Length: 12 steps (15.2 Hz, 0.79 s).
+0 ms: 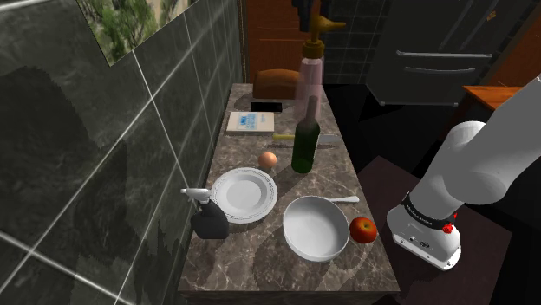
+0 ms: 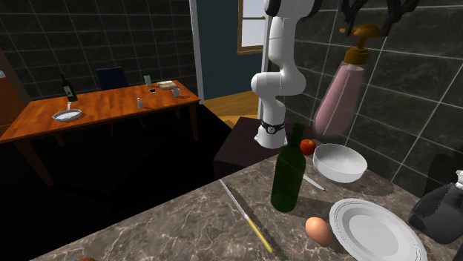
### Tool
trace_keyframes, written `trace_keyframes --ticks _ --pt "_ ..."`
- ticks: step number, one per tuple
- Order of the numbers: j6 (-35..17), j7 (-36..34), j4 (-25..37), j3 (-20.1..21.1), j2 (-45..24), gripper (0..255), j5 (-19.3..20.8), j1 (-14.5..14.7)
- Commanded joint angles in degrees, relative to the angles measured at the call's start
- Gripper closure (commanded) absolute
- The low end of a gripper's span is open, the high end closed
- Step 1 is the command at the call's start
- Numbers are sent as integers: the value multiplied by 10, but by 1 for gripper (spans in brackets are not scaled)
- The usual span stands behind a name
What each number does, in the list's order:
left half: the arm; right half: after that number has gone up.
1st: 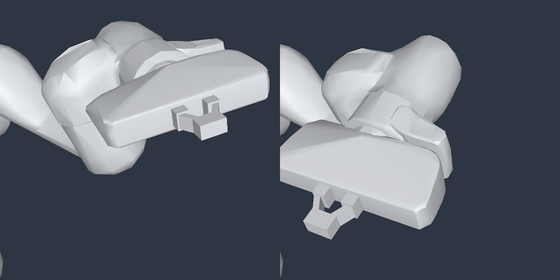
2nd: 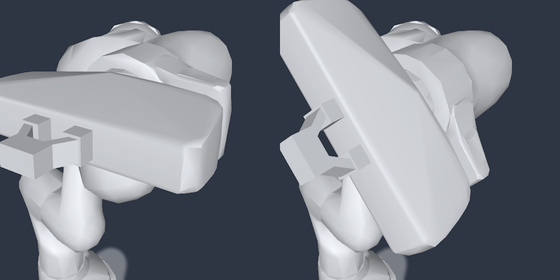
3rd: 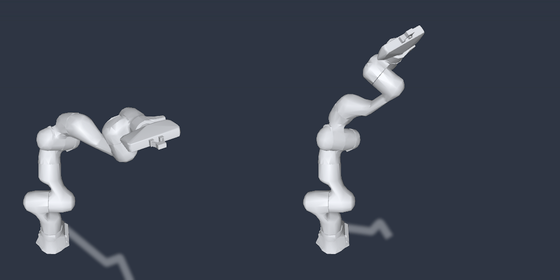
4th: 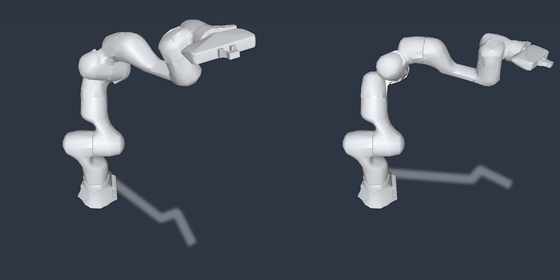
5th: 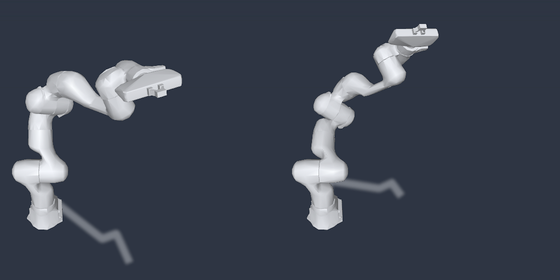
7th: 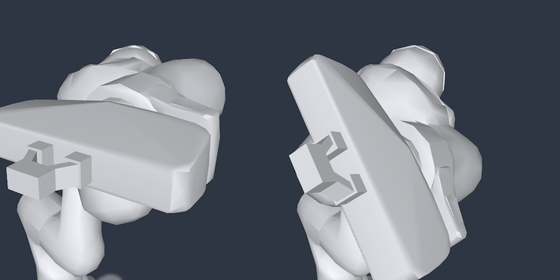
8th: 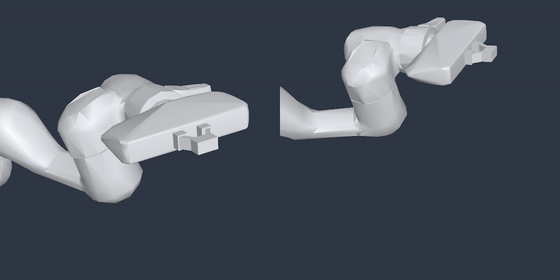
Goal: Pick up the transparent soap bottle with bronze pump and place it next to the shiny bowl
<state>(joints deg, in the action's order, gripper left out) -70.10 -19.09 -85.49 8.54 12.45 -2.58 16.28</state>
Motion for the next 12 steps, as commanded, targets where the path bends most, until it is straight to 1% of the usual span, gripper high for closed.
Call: trace_keyframes --ticks 1,12 --pt "-18 1 -27 0 10 255 -1 0" --pt "-109 7 -161 -2 52 255 -6 1"
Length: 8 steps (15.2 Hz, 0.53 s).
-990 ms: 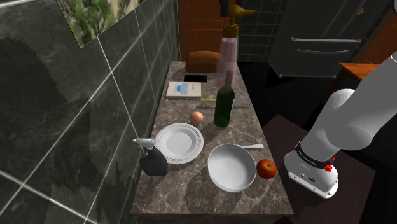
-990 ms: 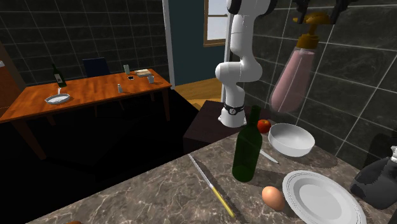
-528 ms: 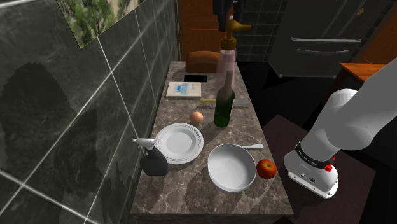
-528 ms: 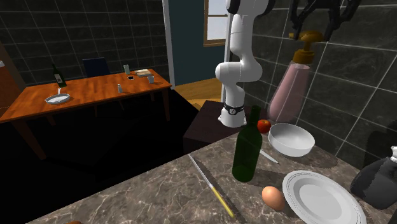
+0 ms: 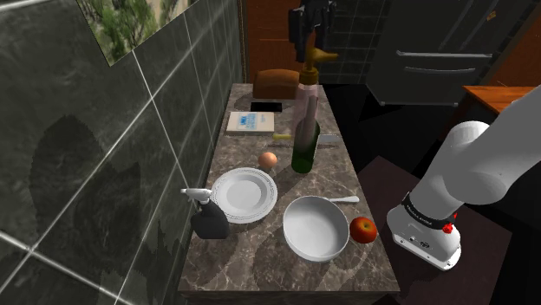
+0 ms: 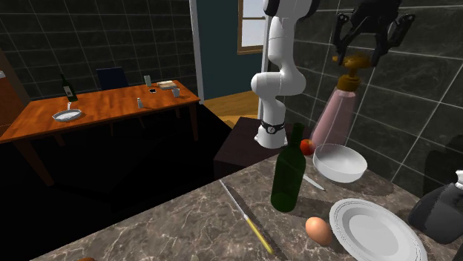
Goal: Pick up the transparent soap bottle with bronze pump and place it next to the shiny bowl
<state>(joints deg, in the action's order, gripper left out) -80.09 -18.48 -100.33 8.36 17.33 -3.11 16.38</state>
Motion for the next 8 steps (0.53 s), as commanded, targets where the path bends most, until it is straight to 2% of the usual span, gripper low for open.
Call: trace_keyframes --ticks 1,8 --pt "-17 1 -23 0 7 255 -1 0" --pt "-72 3 -94 0 23 255 -3 1"
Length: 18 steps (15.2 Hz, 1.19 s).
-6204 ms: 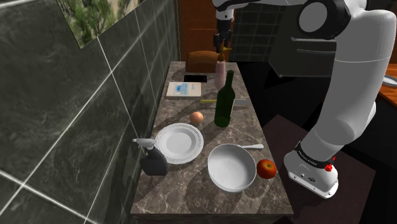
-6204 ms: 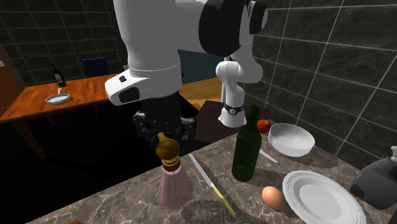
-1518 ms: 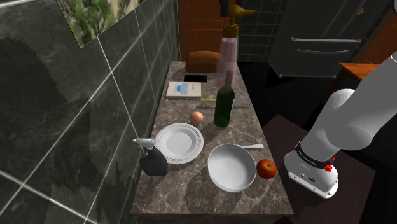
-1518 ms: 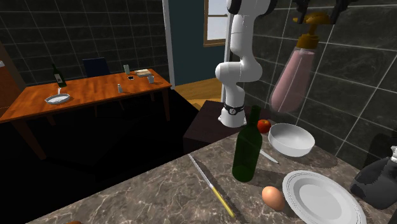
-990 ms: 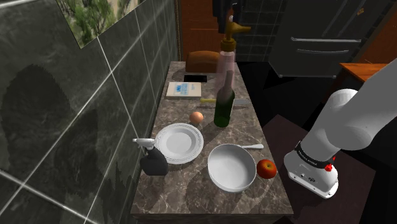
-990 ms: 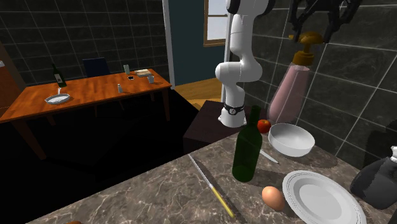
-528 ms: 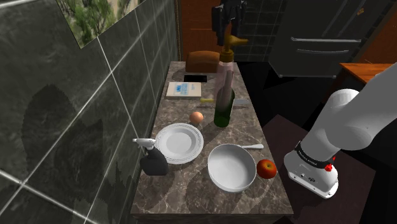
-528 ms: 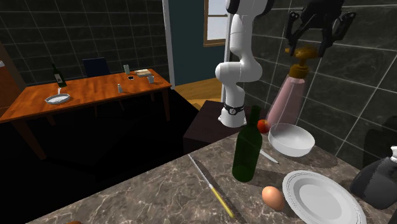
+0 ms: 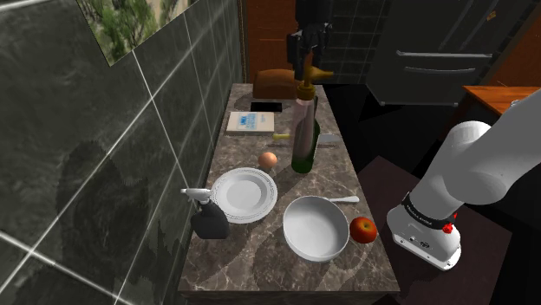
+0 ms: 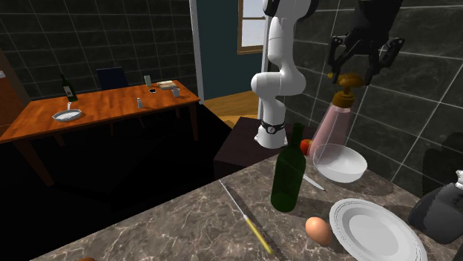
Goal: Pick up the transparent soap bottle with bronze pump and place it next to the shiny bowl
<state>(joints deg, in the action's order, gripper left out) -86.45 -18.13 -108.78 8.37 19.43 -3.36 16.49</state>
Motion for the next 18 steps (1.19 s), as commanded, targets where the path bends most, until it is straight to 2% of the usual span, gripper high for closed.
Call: trace_keyframes --ticks 1,18 --pt "-16 0 -19 0 4 255 -1 0" --pt "-146 4 -162 4 16 255 -5 3"
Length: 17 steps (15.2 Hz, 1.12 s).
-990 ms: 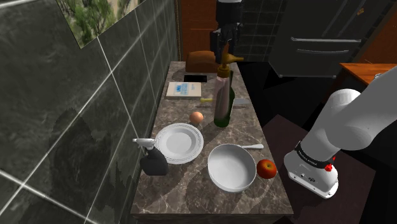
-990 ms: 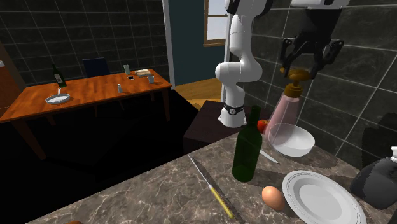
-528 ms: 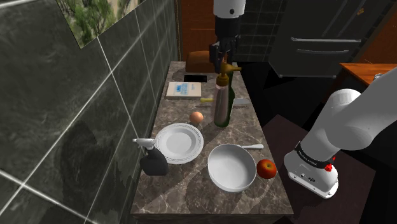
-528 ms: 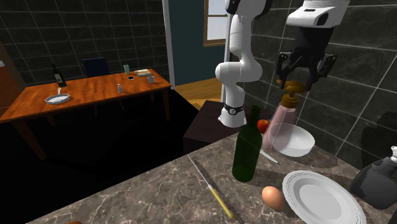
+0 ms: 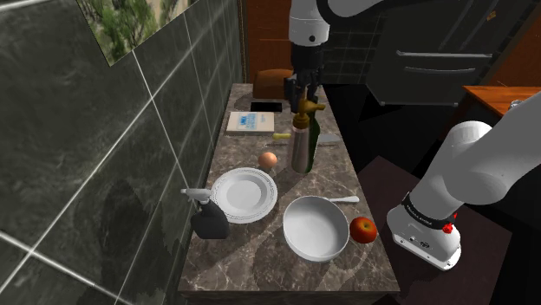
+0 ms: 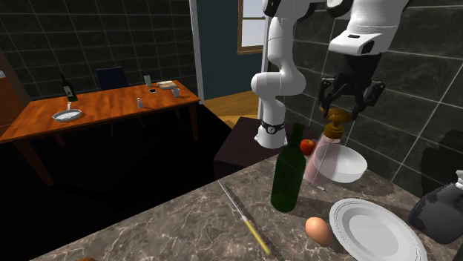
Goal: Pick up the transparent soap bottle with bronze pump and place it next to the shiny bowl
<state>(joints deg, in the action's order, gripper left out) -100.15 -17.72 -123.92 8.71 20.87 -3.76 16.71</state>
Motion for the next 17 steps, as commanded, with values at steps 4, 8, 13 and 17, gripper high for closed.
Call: trace_keyframes --ticks 4,8,13,17 --pt "-40 0 -40 2 0 255 -1 1" --pt "-72 0 -66 4 -5 255 -2 1" --pt "-107 0 -95 5 -12 255 -2 2" --pt "-107 0 -94 5 -12 255 -2 2"
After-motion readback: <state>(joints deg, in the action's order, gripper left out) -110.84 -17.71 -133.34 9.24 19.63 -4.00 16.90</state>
